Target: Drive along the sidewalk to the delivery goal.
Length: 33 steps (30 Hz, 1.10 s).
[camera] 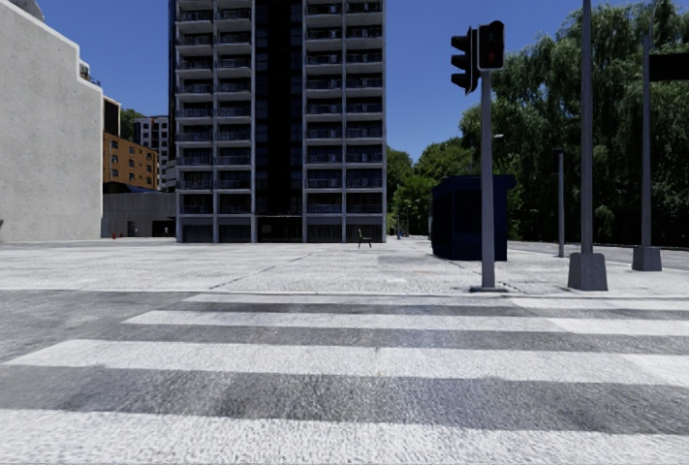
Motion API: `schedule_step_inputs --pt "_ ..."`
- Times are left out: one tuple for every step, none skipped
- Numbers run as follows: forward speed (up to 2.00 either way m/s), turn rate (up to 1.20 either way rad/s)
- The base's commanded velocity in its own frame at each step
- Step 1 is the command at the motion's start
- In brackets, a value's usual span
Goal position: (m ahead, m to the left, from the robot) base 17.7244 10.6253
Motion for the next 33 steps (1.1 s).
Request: schedule_step_inputs --pt "2.00 0.00" --pt "2.00 0.00" --pt "2.00 0.00" --pt "2.00 0.00" --pt "2.00 0.00" --pt "2.00 0.00" --pt "2.00 0.00" --pt "2.00 0.00" --pt "2.00 0.00" --pt "2.00 0.00" --pt "2.00 0.00" --pt "2.00 0.00" --pt "2.00 0.00" --pt "2.00 0.00" --pt "2.00 0.00" --pt "2.00 0.00" --pt "2.00 0.00" --pt "2.00 0.00" --pt "2.00 0.00" --pt "2.00 0.00" --pt "2.00 0.00" --pt "2.00 0.00" --pt "2.00 0.00" --pt "2.00 0.00" --pt "2.00 0.00" --pt "2.00 0.00" --pt "2.00 0.00" --pt "2.00 0.00" --pt "2.00 0.00" --pt "2.00 0.00" --pt "2.00 0.00" --pt "2.00 0.00" --pt "2.00 0.00"
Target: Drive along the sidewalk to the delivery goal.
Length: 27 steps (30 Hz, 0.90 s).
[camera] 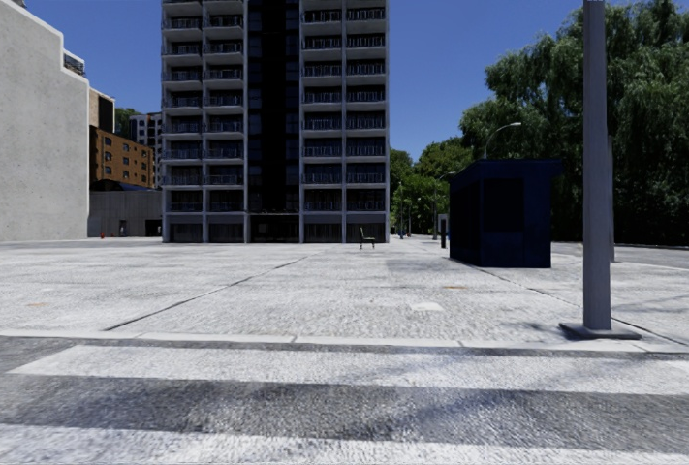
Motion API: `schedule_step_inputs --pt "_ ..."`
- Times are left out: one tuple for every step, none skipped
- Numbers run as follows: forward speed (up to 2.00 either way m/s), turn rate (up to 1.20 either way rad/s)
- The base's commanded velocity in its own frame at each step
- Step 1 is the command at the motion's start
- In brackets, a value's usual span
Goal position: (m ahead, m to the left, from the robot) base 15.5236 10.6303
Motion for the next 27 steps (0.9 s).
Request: schedule_step_inputs --pt "2.00 0.00" --pt "2.00 0.00" --pt "2.00 0.00" --pt "2.00 0.00" --pt "2.00 0.00" --pt "2.00 0.00" --pt "2.00 0.00" --pt "2.00 0.00" --pt "2.00 0.00" --pt "2.00 0.00" --pt "2.00 0.00" --pt "2.00 0.00" --pt "2.00 0.00" --pt "2.00 0.00" --pt "2.00 0.00" --pt "2.00 0.00" --pt "2.00 0.00" --pt "2.00 0.00" --pt "2.00 0.00" --pt "2.00 0.00" --pt "2.00 0.00" --pt "2.00 0.00" --pt "2.00 0.00" --pt "2.00 0.00" --pt "2.00 0.00" --pt "1.78 0.00" --pt "1.26 0.00"
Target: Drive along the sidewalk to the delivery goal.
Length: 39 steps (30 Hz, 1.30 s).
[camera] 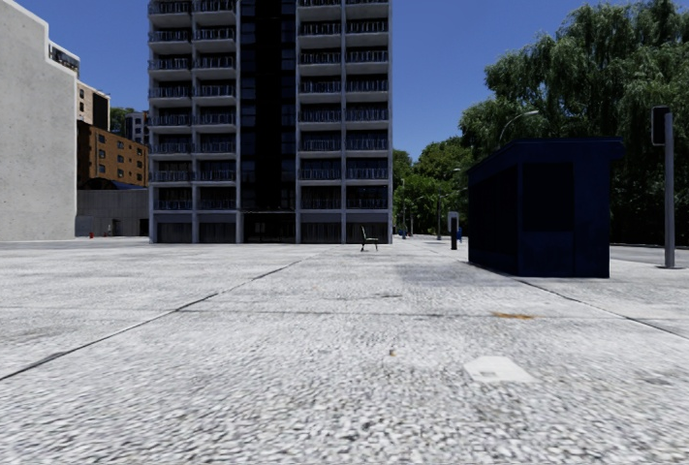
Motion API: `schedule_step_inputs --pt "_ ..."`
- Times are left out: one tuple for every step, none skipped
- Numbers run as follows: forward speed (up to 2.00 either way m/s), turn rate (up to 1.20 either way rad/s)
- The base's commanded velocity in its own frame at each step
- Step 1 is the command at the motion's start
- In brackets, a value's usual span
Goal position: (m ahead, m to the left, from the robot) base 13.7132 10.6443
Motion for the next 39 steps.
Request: schedule_step_inputs --pt "1.26 0.00" --pt "0.80 0.00" --pt "0.62 0.00" --pt "0.53 0.00" --pt "0.49 0.00" --pt "0.49 0.00" --pt "0.48 0.00" --pt "0.48 0.00" --pt "0.53 0.00" --pt "0.61 0.00" --pt "0.70 0.00" --pt "0.70 0.00" --pt "0.74 0.00" --pt "0.77 0.00" --pt "0.80 0.00" --pt "0.81 0.00" --pt "0.81 0.00" --pt "0.81 0.00" --pt "0.81 0.00" --pt "0.81 0.00" --pt "0.81 0.00" --pt "0.81 0.00" --pt "0.81 0.00" --pt "0.81 0.00" --pt "0.81 0.00" --pt "0.81 0.00" --pt "0.81 0.00" --pt "0.81 0.00" --pt "0.81 0.00" --pt "0.81 0.00" --pt "0.82 0.00" --pt "0.82 0.00" --pt "0.82 0.05" --pt "0.83 0.14" --pt "0.83 0.27" --pt "0.83 0.27" --pt "0.86 0.37" --pt "0.88 0.44" --pt "0.92 0.49"
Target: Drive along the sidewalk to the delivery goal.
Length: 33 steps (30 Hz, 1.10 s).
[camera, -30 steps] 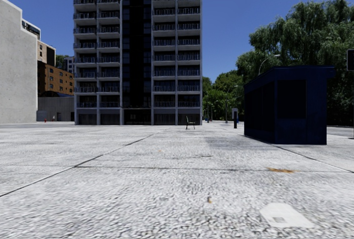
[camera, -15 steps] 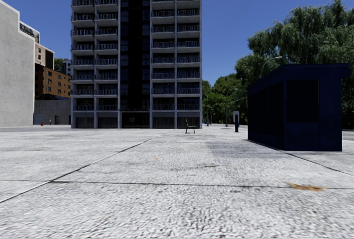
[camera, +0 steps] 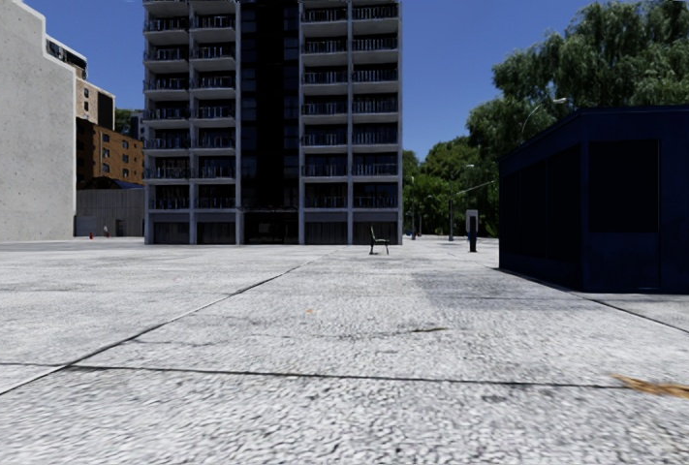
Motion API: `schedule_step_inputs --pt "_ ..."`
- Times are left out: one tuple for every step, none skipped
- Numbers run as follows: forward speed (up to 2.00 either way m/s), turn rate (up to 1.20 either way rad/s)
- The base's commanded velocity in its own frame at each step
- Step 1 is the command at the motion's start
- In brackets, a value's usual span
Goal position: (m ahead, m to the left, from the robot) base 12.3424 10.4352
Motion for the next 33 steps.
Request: schedule_step_inputs --pt "0.94 0.51" --pt "0.95 0.52" --pt "0.95 0.52" --pt "0.95 0.52" --pt "0.96 0.52" --pt "0.96 0.52" --pt "0.96 0.52" --pt "0.96 0.52" --pt "0.96 0.52" --pt "0.97 0.52" --pt "0.97 0.52" --pt "0.97 0.52" --pt "0.97 0.52" --pt "0.97 0.52" --pt "0.97 0.52" --pt "0.97 0.52" --pt "0.97 0.52" --pt "1.00 0.52" --pt "1.00 0.52" --pt "2.00 0.52" --pt "2.00 0.52" --pt "2.00 0.52" --pt "2.00 0.52" --pt "2.00 0.52" --pt "2.00 0.52" --pt "2.00 0.52" --pt "2.00 0.52" --pt "2.00 0.52" --pt "2.00 0.52" --pt "2.00 0.52" --pt "2.00 0.52" --pt "2.00 0.52" --pt "2.00 0.52"
